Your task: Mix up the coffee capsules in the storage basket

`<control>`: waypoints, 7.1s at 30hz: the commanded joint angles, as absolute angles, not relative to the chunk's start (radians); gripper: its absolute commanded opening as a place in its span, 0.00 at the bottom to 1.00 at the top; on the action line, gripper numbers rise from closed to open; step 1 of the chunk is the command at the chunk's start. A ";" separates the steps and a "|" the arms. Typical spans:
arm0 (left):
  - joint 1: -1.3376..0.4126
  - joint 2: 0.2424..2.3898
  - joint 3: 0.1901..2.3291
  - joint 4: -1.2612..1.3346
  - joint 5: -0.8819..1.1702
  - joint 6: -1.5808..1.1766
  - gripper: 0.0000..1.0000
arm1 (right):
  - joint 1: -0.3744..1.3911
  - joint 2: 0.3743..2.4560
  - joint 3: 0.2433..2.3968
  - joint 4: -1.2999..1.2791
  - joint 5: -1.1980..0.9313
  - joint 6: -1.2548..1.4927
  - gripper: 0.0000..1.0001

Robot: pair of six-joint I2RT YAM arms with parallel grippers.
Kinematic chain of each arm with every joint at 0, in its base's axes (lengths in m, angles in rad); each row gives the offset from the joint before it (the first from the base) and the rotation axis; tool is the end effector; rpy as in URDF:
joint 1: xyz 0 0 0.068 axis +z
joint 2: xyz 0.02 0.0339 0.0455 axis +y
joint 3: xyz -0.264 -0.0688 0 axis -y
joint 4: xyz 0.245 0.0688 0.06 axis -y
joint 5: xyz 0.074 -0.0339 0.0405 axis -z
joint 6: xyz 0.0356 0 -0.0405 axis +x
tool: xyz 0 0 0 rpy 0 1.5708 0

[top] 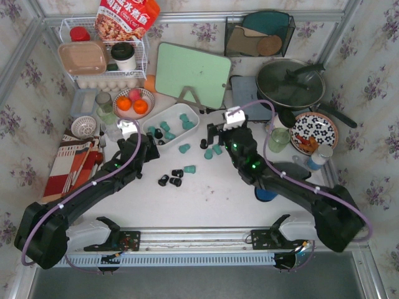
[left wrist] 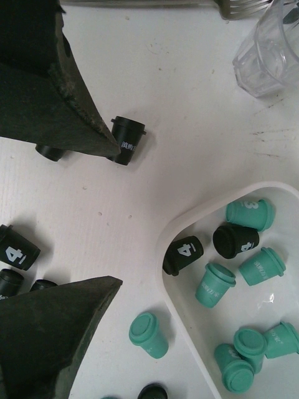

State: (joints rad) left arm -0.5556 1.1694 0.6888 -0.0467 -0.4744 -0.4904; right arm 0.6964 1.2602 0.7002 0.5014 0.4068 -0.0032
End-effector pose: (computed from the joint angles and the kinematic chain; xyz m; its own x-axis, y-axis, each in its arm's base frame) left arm 0.2237 -0.1197 0.2433 -0.4402 -0.2199 -0.8706 -0.0833 0.9754 -0.2042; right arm 0.2279 0.1722 0.2793 -0.0440 -0.0406 -0.9982 -0.2862 0.9578 -0.0264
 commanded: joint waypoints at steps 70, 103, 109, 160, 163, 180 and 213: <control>-0.276 1.512 0.759 -0.506 -0.200 -0.820 0.75 | 0.692 1.028 0.262 0.742 0.730 0.025 1.00; -0.335 1.199 0.720 -0.487 -0.329 -0.769 0.30 | 0.692 1.025 0.265 0.737 0.727 0.026 1.00; -0.381 1.014 0.704 -0.366 -0.339 -0.670 0.31 | 0.692 1.025 0.264 0.735 0.723 0.030 1.00; -0.466 1.579 1.194 -0.138 -0.395 -0.310 0.99 | 0.692 1.091 0.295 0.708 0.702 0.035 1.00; -0.466 1.460 1.101 -0.149 -0.436 -0.327 0.99 | 0.692 1.088 0.295 0.706 0.700 0.038 1.00; -0.414 1.345 0.919 -0.360 -0.571 -0.415 0.99 | 0.692 1.080 0.295 0.700 0.704 0.040 1.00; -0.241 1.624 1.007 -0.476 -0.168 -0.322 0.76 | 0.692 1.075 0.296 0.695 0.699 0.038 1.00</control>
State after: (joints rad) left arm -0.2409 1.5978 0.9760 -0.4248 -0.1467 -0.3099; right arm 0.6926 1.0801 0.2878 0.6800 0.6991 0.0395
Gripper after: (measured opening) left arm 0.780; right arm 1.000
